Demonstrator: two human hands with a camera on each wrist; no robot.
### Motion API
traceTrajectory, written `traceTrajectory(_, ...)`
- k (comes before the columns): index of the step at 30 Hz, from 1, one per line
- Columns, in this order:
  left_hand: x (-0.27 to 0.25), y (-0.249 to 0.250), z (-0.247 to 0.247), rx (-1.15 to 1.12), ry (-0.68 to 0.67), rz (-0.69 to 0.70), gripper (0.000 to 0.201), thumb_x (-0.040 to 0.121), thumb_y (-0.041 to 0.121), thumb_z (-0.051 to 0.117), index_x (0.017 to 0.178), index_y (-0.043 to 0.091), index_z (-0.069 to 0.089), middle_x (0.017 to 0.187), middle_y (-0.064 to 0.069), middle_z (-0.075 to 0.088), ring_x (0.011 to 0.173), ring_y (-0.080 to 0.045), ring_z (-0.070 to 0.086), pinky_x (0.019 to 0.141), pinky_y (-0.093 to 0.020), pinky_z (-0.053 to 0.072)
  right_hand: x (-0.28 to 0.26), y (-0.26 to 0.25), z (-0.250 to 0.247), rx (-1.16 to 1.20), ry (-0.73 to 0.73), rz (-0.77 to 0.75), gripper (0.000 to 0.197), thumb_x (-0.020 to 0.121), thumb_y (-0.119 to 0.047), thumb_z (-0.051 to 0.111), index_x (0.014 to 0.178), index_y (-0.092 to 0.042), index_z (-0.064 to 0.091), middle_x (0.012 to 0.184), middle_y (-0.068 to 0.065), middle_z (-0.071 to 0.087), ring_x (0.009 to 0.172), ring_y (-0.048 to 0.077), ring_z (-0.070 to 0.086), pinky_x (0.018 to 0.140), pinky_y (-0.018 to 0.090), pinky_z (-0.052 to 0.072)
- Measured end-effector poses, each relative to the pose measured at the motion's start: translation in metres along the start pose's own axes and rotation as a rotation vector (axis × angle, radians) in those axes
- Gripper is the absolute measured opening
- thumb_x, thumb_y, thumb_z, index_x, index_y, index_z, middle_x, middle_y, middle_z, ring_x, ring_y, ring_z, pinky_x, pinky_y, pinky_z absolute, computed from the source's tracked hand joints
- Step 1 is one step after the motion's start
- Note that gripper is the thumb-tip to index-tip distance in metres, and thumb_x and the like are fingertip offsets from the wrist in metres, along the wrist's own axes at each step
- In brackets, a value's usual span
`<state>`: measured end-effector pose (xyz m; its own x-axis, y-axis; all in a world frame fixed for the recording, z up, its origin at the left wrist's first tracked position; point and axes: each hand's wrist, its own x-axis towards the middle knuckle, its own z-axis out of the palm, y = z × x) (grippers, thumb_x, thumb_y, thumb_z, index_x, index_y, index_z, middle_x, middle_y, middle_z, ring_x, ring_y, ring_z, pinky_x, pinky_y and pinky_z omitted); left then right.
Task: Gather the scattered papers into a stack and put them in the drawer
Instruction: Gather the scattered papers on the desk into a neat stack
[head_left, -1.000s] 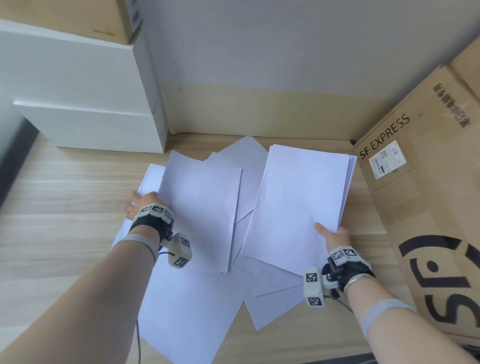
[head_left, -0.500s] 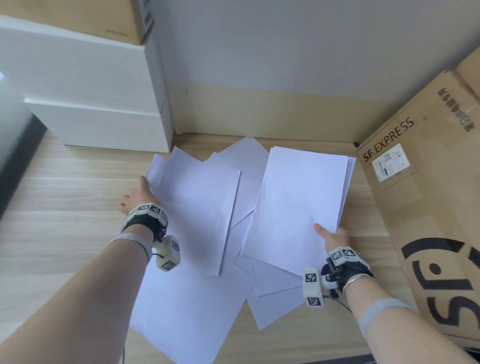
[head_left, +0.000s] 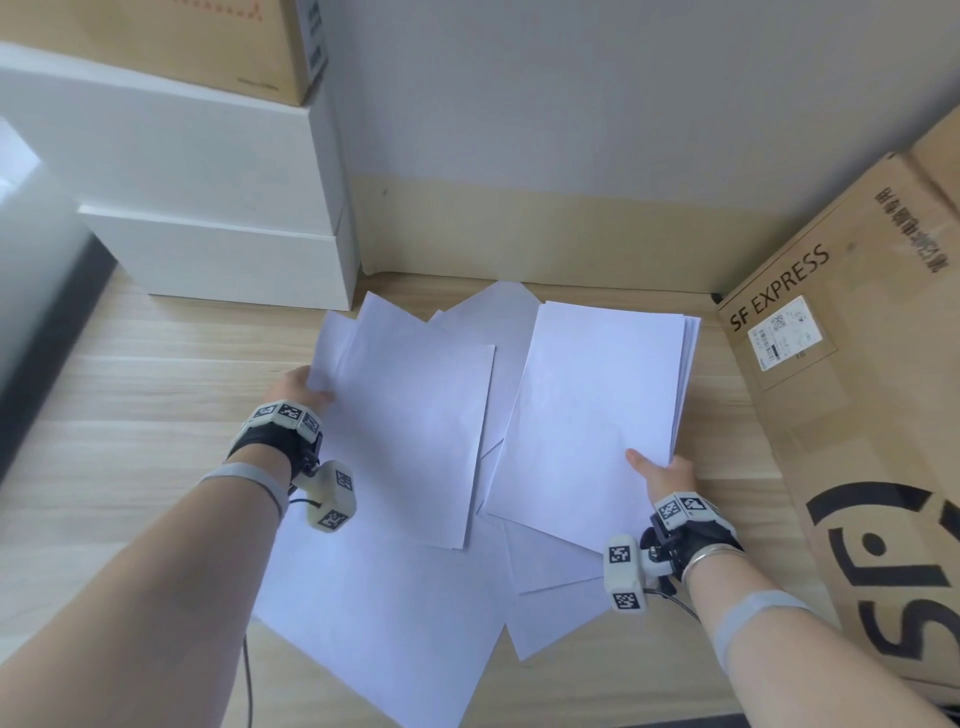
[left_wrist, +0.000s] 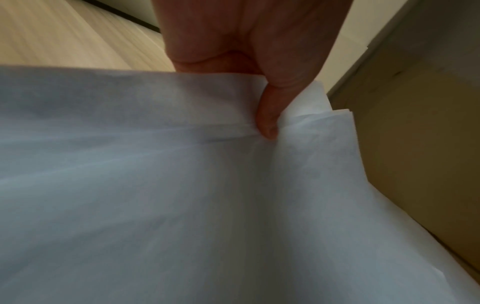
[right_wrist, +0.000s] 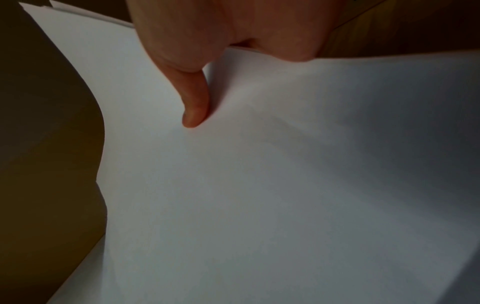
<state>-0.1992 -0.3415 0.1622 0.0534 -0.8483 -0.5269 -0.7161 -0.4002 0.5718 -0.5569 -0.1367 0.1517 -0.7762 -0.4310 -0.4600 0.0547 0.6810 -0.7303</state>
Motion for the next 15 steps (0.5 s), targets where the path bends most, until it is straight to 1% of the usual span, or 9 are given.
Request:
traceTrajectory(1, -0.001, 0.001, 0.0, -0.012, 0.002, 0.016, 0.04, 0.087, 0.009, 0.055, 0.127, 0.01, 0.054, 0.121, -0.019, 0.062, 0.109, -0.037, 0.058, 0.091, -0.04, 0.045, -0.001, -0.001, 0.0, -0.003, 0.002, 0.002, 0.037, 0.085, -0.006, 0.065, 0.114, 0.015, 0.056, 0.12, 0.028, 0.06, 0.102, 0.033, 0.06, 0.082, 0.03, 0.04)
traceTrajectory(3, -0.002, 0.003, -0.001, -0.06, 0.01, 0.065, 0.038, 0.087, 0.005, 0.053, 0.126, 0.008, 0.055, 0.118, -0.019, 0.062, 0.111, -0.037, 0.058, 0.086, -0.038, 0.043, -0.001, -0.001, 0.0, -0.004, 0.004, 0.002, 0.037, 0.085, -0.005, 0.064, 0.114, 0.016, 0.056, 0.121, 0.029, 0.059, 0.106, 0.036, 0.06, 0.08, 0.029, 0.039)
traceTrajectory(5, -0.006, 0.007, -0.003, -0.103, 0.014, 0.104, 0.037, 0.088, 0.002, 0.051, 0.125, 0.006, 0.055, 0.108, -0.017, 0.06, 0.109, -0.035, 0.058, 0.081, -0.034, 0.039, -0.003, -0.002, 0.0, -0.01, 0.005, -0.001, 0.036, 0.085, -0.005, 0.064, 0.114, 0.016, 0.056, 0.12, 0.029, 0.059, 0.097, 0.029, 0.058, 0.079, 0.028, 0.038)
traceTrajectory(6, -0.008, 0.009, -0.004, -0.121, 0.018, 0.122, 0.037, 0.088, 0.001, 0.05, 0.124, 0.006, 0.055, 0.107, -0.016, 0.059, 0.104, -0.032, 0.058, 0.08, -0.033, 0.038, -0.002, -0.002, 0.0, -0.01, 0.008, -0.005, 0.036, 0.085, -0.004, 0.064, 0.114, 0.016, 0.056, 0.12, 0.029, 0.06, 0.095, 0.027, 0.057, 0.079, 0.028, 0.038)
traceTrajectory(9, -0.013, 0.01, -0.008, -0.172, 0.027, 0.159, 0.039, 0.087, 0.0, 0.051, 0.125, 0.008, 0.055, 0.107, -0.014, 0.06, 0.097, -0.026, 0.056, 0.08, -0.033, 0.039, 0.0, -0.001, 0.0, -0.023, 0.018, -0.004, 0.037, 0.084, -0.006, 0.066, 0.113, 0.015, 0.056, 0.119, 0.028, 0.06, 0.106, 0.037, 0.06, 0.085, 0.033, 0.043)
traceTrajectory(10, -0.015, 0.011, -0.009, -0.204, 0.025, 0.165, 0.04, 0.087, -0.001, 0.05, 0.126, 0.008, 0.055, 0.108, -0.014, 0.061, 0.097, -0.025, 0.056, 0.08, -0.033, 0.04, 0.0, -0.001, 0.001, -0.031, 0.018, -0.003, 0.037, 0.083, -0.007, 0.067, 0.113, 0.014, 0.056, 0.119, 0.028, 0.061, 0.108, 0.038, 0.06, 0.088, 0.036, 0.045)
traceTrajectory(12, -0.018, 0.012, -0.012, -0.262, 0.016, 0.172, 0.045, 0.086, -0.002, 0.051, 0.129, 0.01, 0.054, 0.118, -0.016, 0.063, 0.099, -0.025, 0.057, 0.085, -0.035, 0.043, 0.0, -0.001, 0.002, -0.056, 0.008, -0.003, 0.038, 0.083, -0.01, 0.068, 0.113, 0.011, 0.057, 0.118, 0.027, 0.062, 0.108, 0.038, 0.06, 0.093, 0.04, 0.046)
traceTrajectory(13, -0.019, 0.012, -0.013, -0.281, 0.008, 0.173, 0.045, 0.085, -0.002, 0.051, 0.129, 0.01, 0.053, 0.122, -0.017, 0.062, 0.101, -0.027, 0.058, 0.088, -0.036, 0.044, 0.0, -0.001, 0.002, -0.069, 0.0, -0.002, 0.038, 0.083, -0.01, 0.068, 0.113, 0.01, 0.057, 0.118, 0.026, 0.062, 0.108, 0.038, 0.06, 0.093, 0.04, 0.046)
traceTrajectory(15, -0.019, 0.011, -0.015, -0.314, -0.01, 0.171, 0.045, 0.086, -0.001, 0.052, 0.129, 0.011, 0.054, 0.122, -0.017, 0.063, 0.102, -0.029, 0.059, 0.092, -0.038, 0.045, -0.001, -0.002, 0.003, -0.082, -0.014, 0.0, 0.038, 0.083, -0.01, 0.067, 0.114, 0.009, 0.057, 0.118, 0.025, 0.062, 0.109, 0.037, 0.06, 0.094, 0.039, 0.045)
